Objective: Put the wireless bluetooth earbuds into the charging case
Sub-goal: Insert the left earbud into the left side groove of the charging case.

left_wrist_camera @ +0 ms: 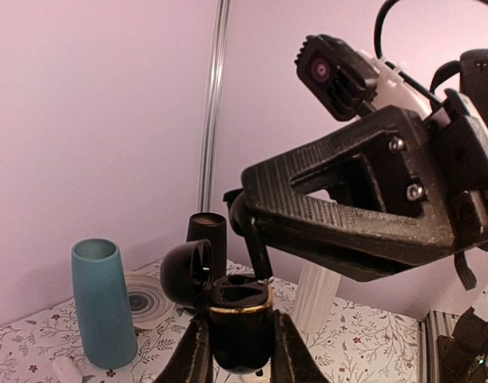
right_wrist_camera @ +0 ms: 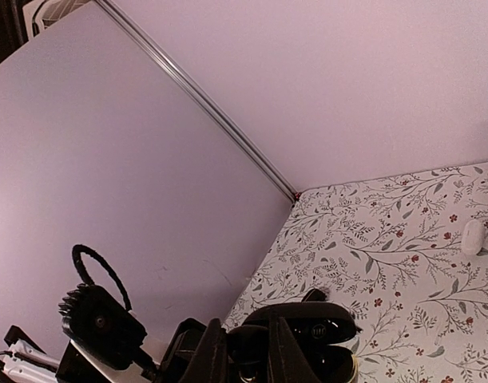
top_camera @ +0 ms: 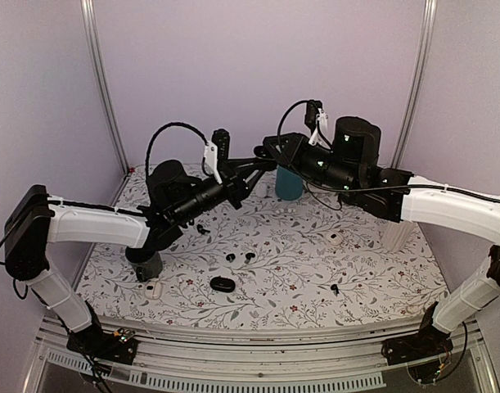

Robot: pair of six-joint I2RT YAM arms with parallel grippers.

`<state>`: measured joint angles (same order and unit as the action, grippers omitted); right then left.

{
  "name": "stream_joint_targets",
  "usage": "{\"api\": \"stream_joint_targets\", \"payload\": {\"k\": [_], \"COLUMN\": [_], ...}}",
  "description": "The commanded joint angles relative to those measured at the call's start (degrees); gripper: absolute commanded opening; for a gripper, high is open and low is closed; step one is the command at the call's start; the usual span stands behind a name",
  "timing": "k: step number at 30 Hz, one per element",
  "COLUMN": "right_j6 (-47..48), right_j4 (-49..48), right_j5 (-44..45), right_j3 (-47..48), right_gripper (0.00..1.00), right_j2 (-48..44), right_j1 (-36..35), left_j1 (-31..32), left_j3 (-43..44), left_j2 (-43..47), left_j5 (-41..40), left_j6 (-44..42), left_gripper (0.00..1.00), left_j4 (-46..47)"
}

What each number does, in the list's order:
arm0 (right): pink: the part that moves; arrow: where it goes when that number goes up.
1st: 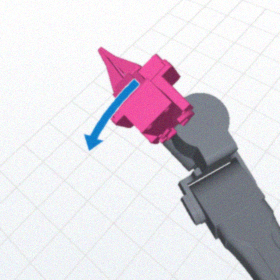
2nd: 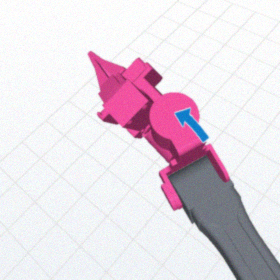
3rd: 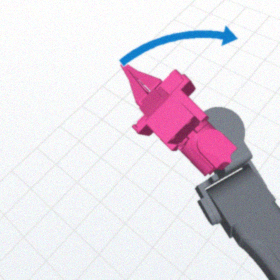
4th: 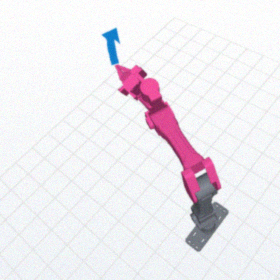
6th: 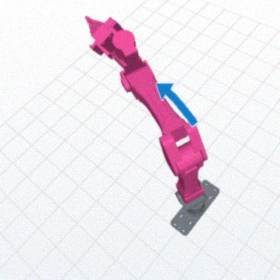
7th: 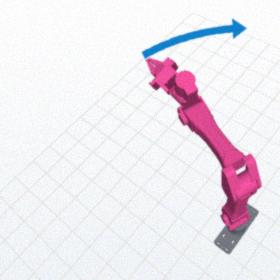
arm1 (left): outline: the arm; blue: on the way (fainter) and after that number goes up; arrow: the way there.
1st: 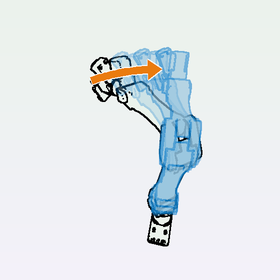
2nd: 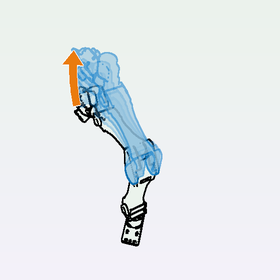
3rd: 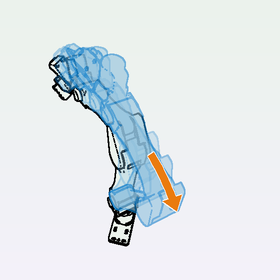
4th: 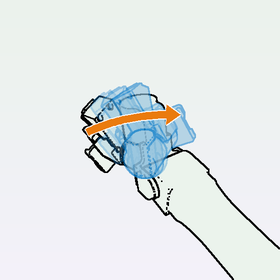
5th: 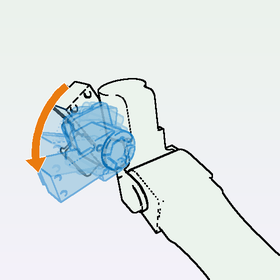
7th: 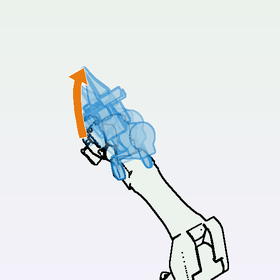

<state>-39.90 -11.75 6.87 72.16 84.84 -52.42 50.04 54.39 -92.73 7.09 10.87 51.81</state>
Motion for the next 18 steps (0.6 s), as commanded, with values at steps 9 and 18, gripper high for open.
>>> {"api": "stream_joint_targets", "payload": {"k": [9, 18], "right_j6": [-0.28, -0.49], "right_j4": [-1.70, -1.28], "right_j5": [-1.64, -1.88], "right_j3": [-0.19, -0.44], "right_gripper": [0.10, 0.10], "right_j2": [1.16, 0.48], "right_j1": [-0.17, -0.15], "left_j1": [1.01, 1.80], "left_j3": [1.55, 1.07], "left_j2": [0.75, 1.57], "left_j5": [-2.45, -1.33], "left_j6": [-3.12, -6.78], "left_gripper": [0.00, 0.00], "left_j4": [1.39, 0.07]}}
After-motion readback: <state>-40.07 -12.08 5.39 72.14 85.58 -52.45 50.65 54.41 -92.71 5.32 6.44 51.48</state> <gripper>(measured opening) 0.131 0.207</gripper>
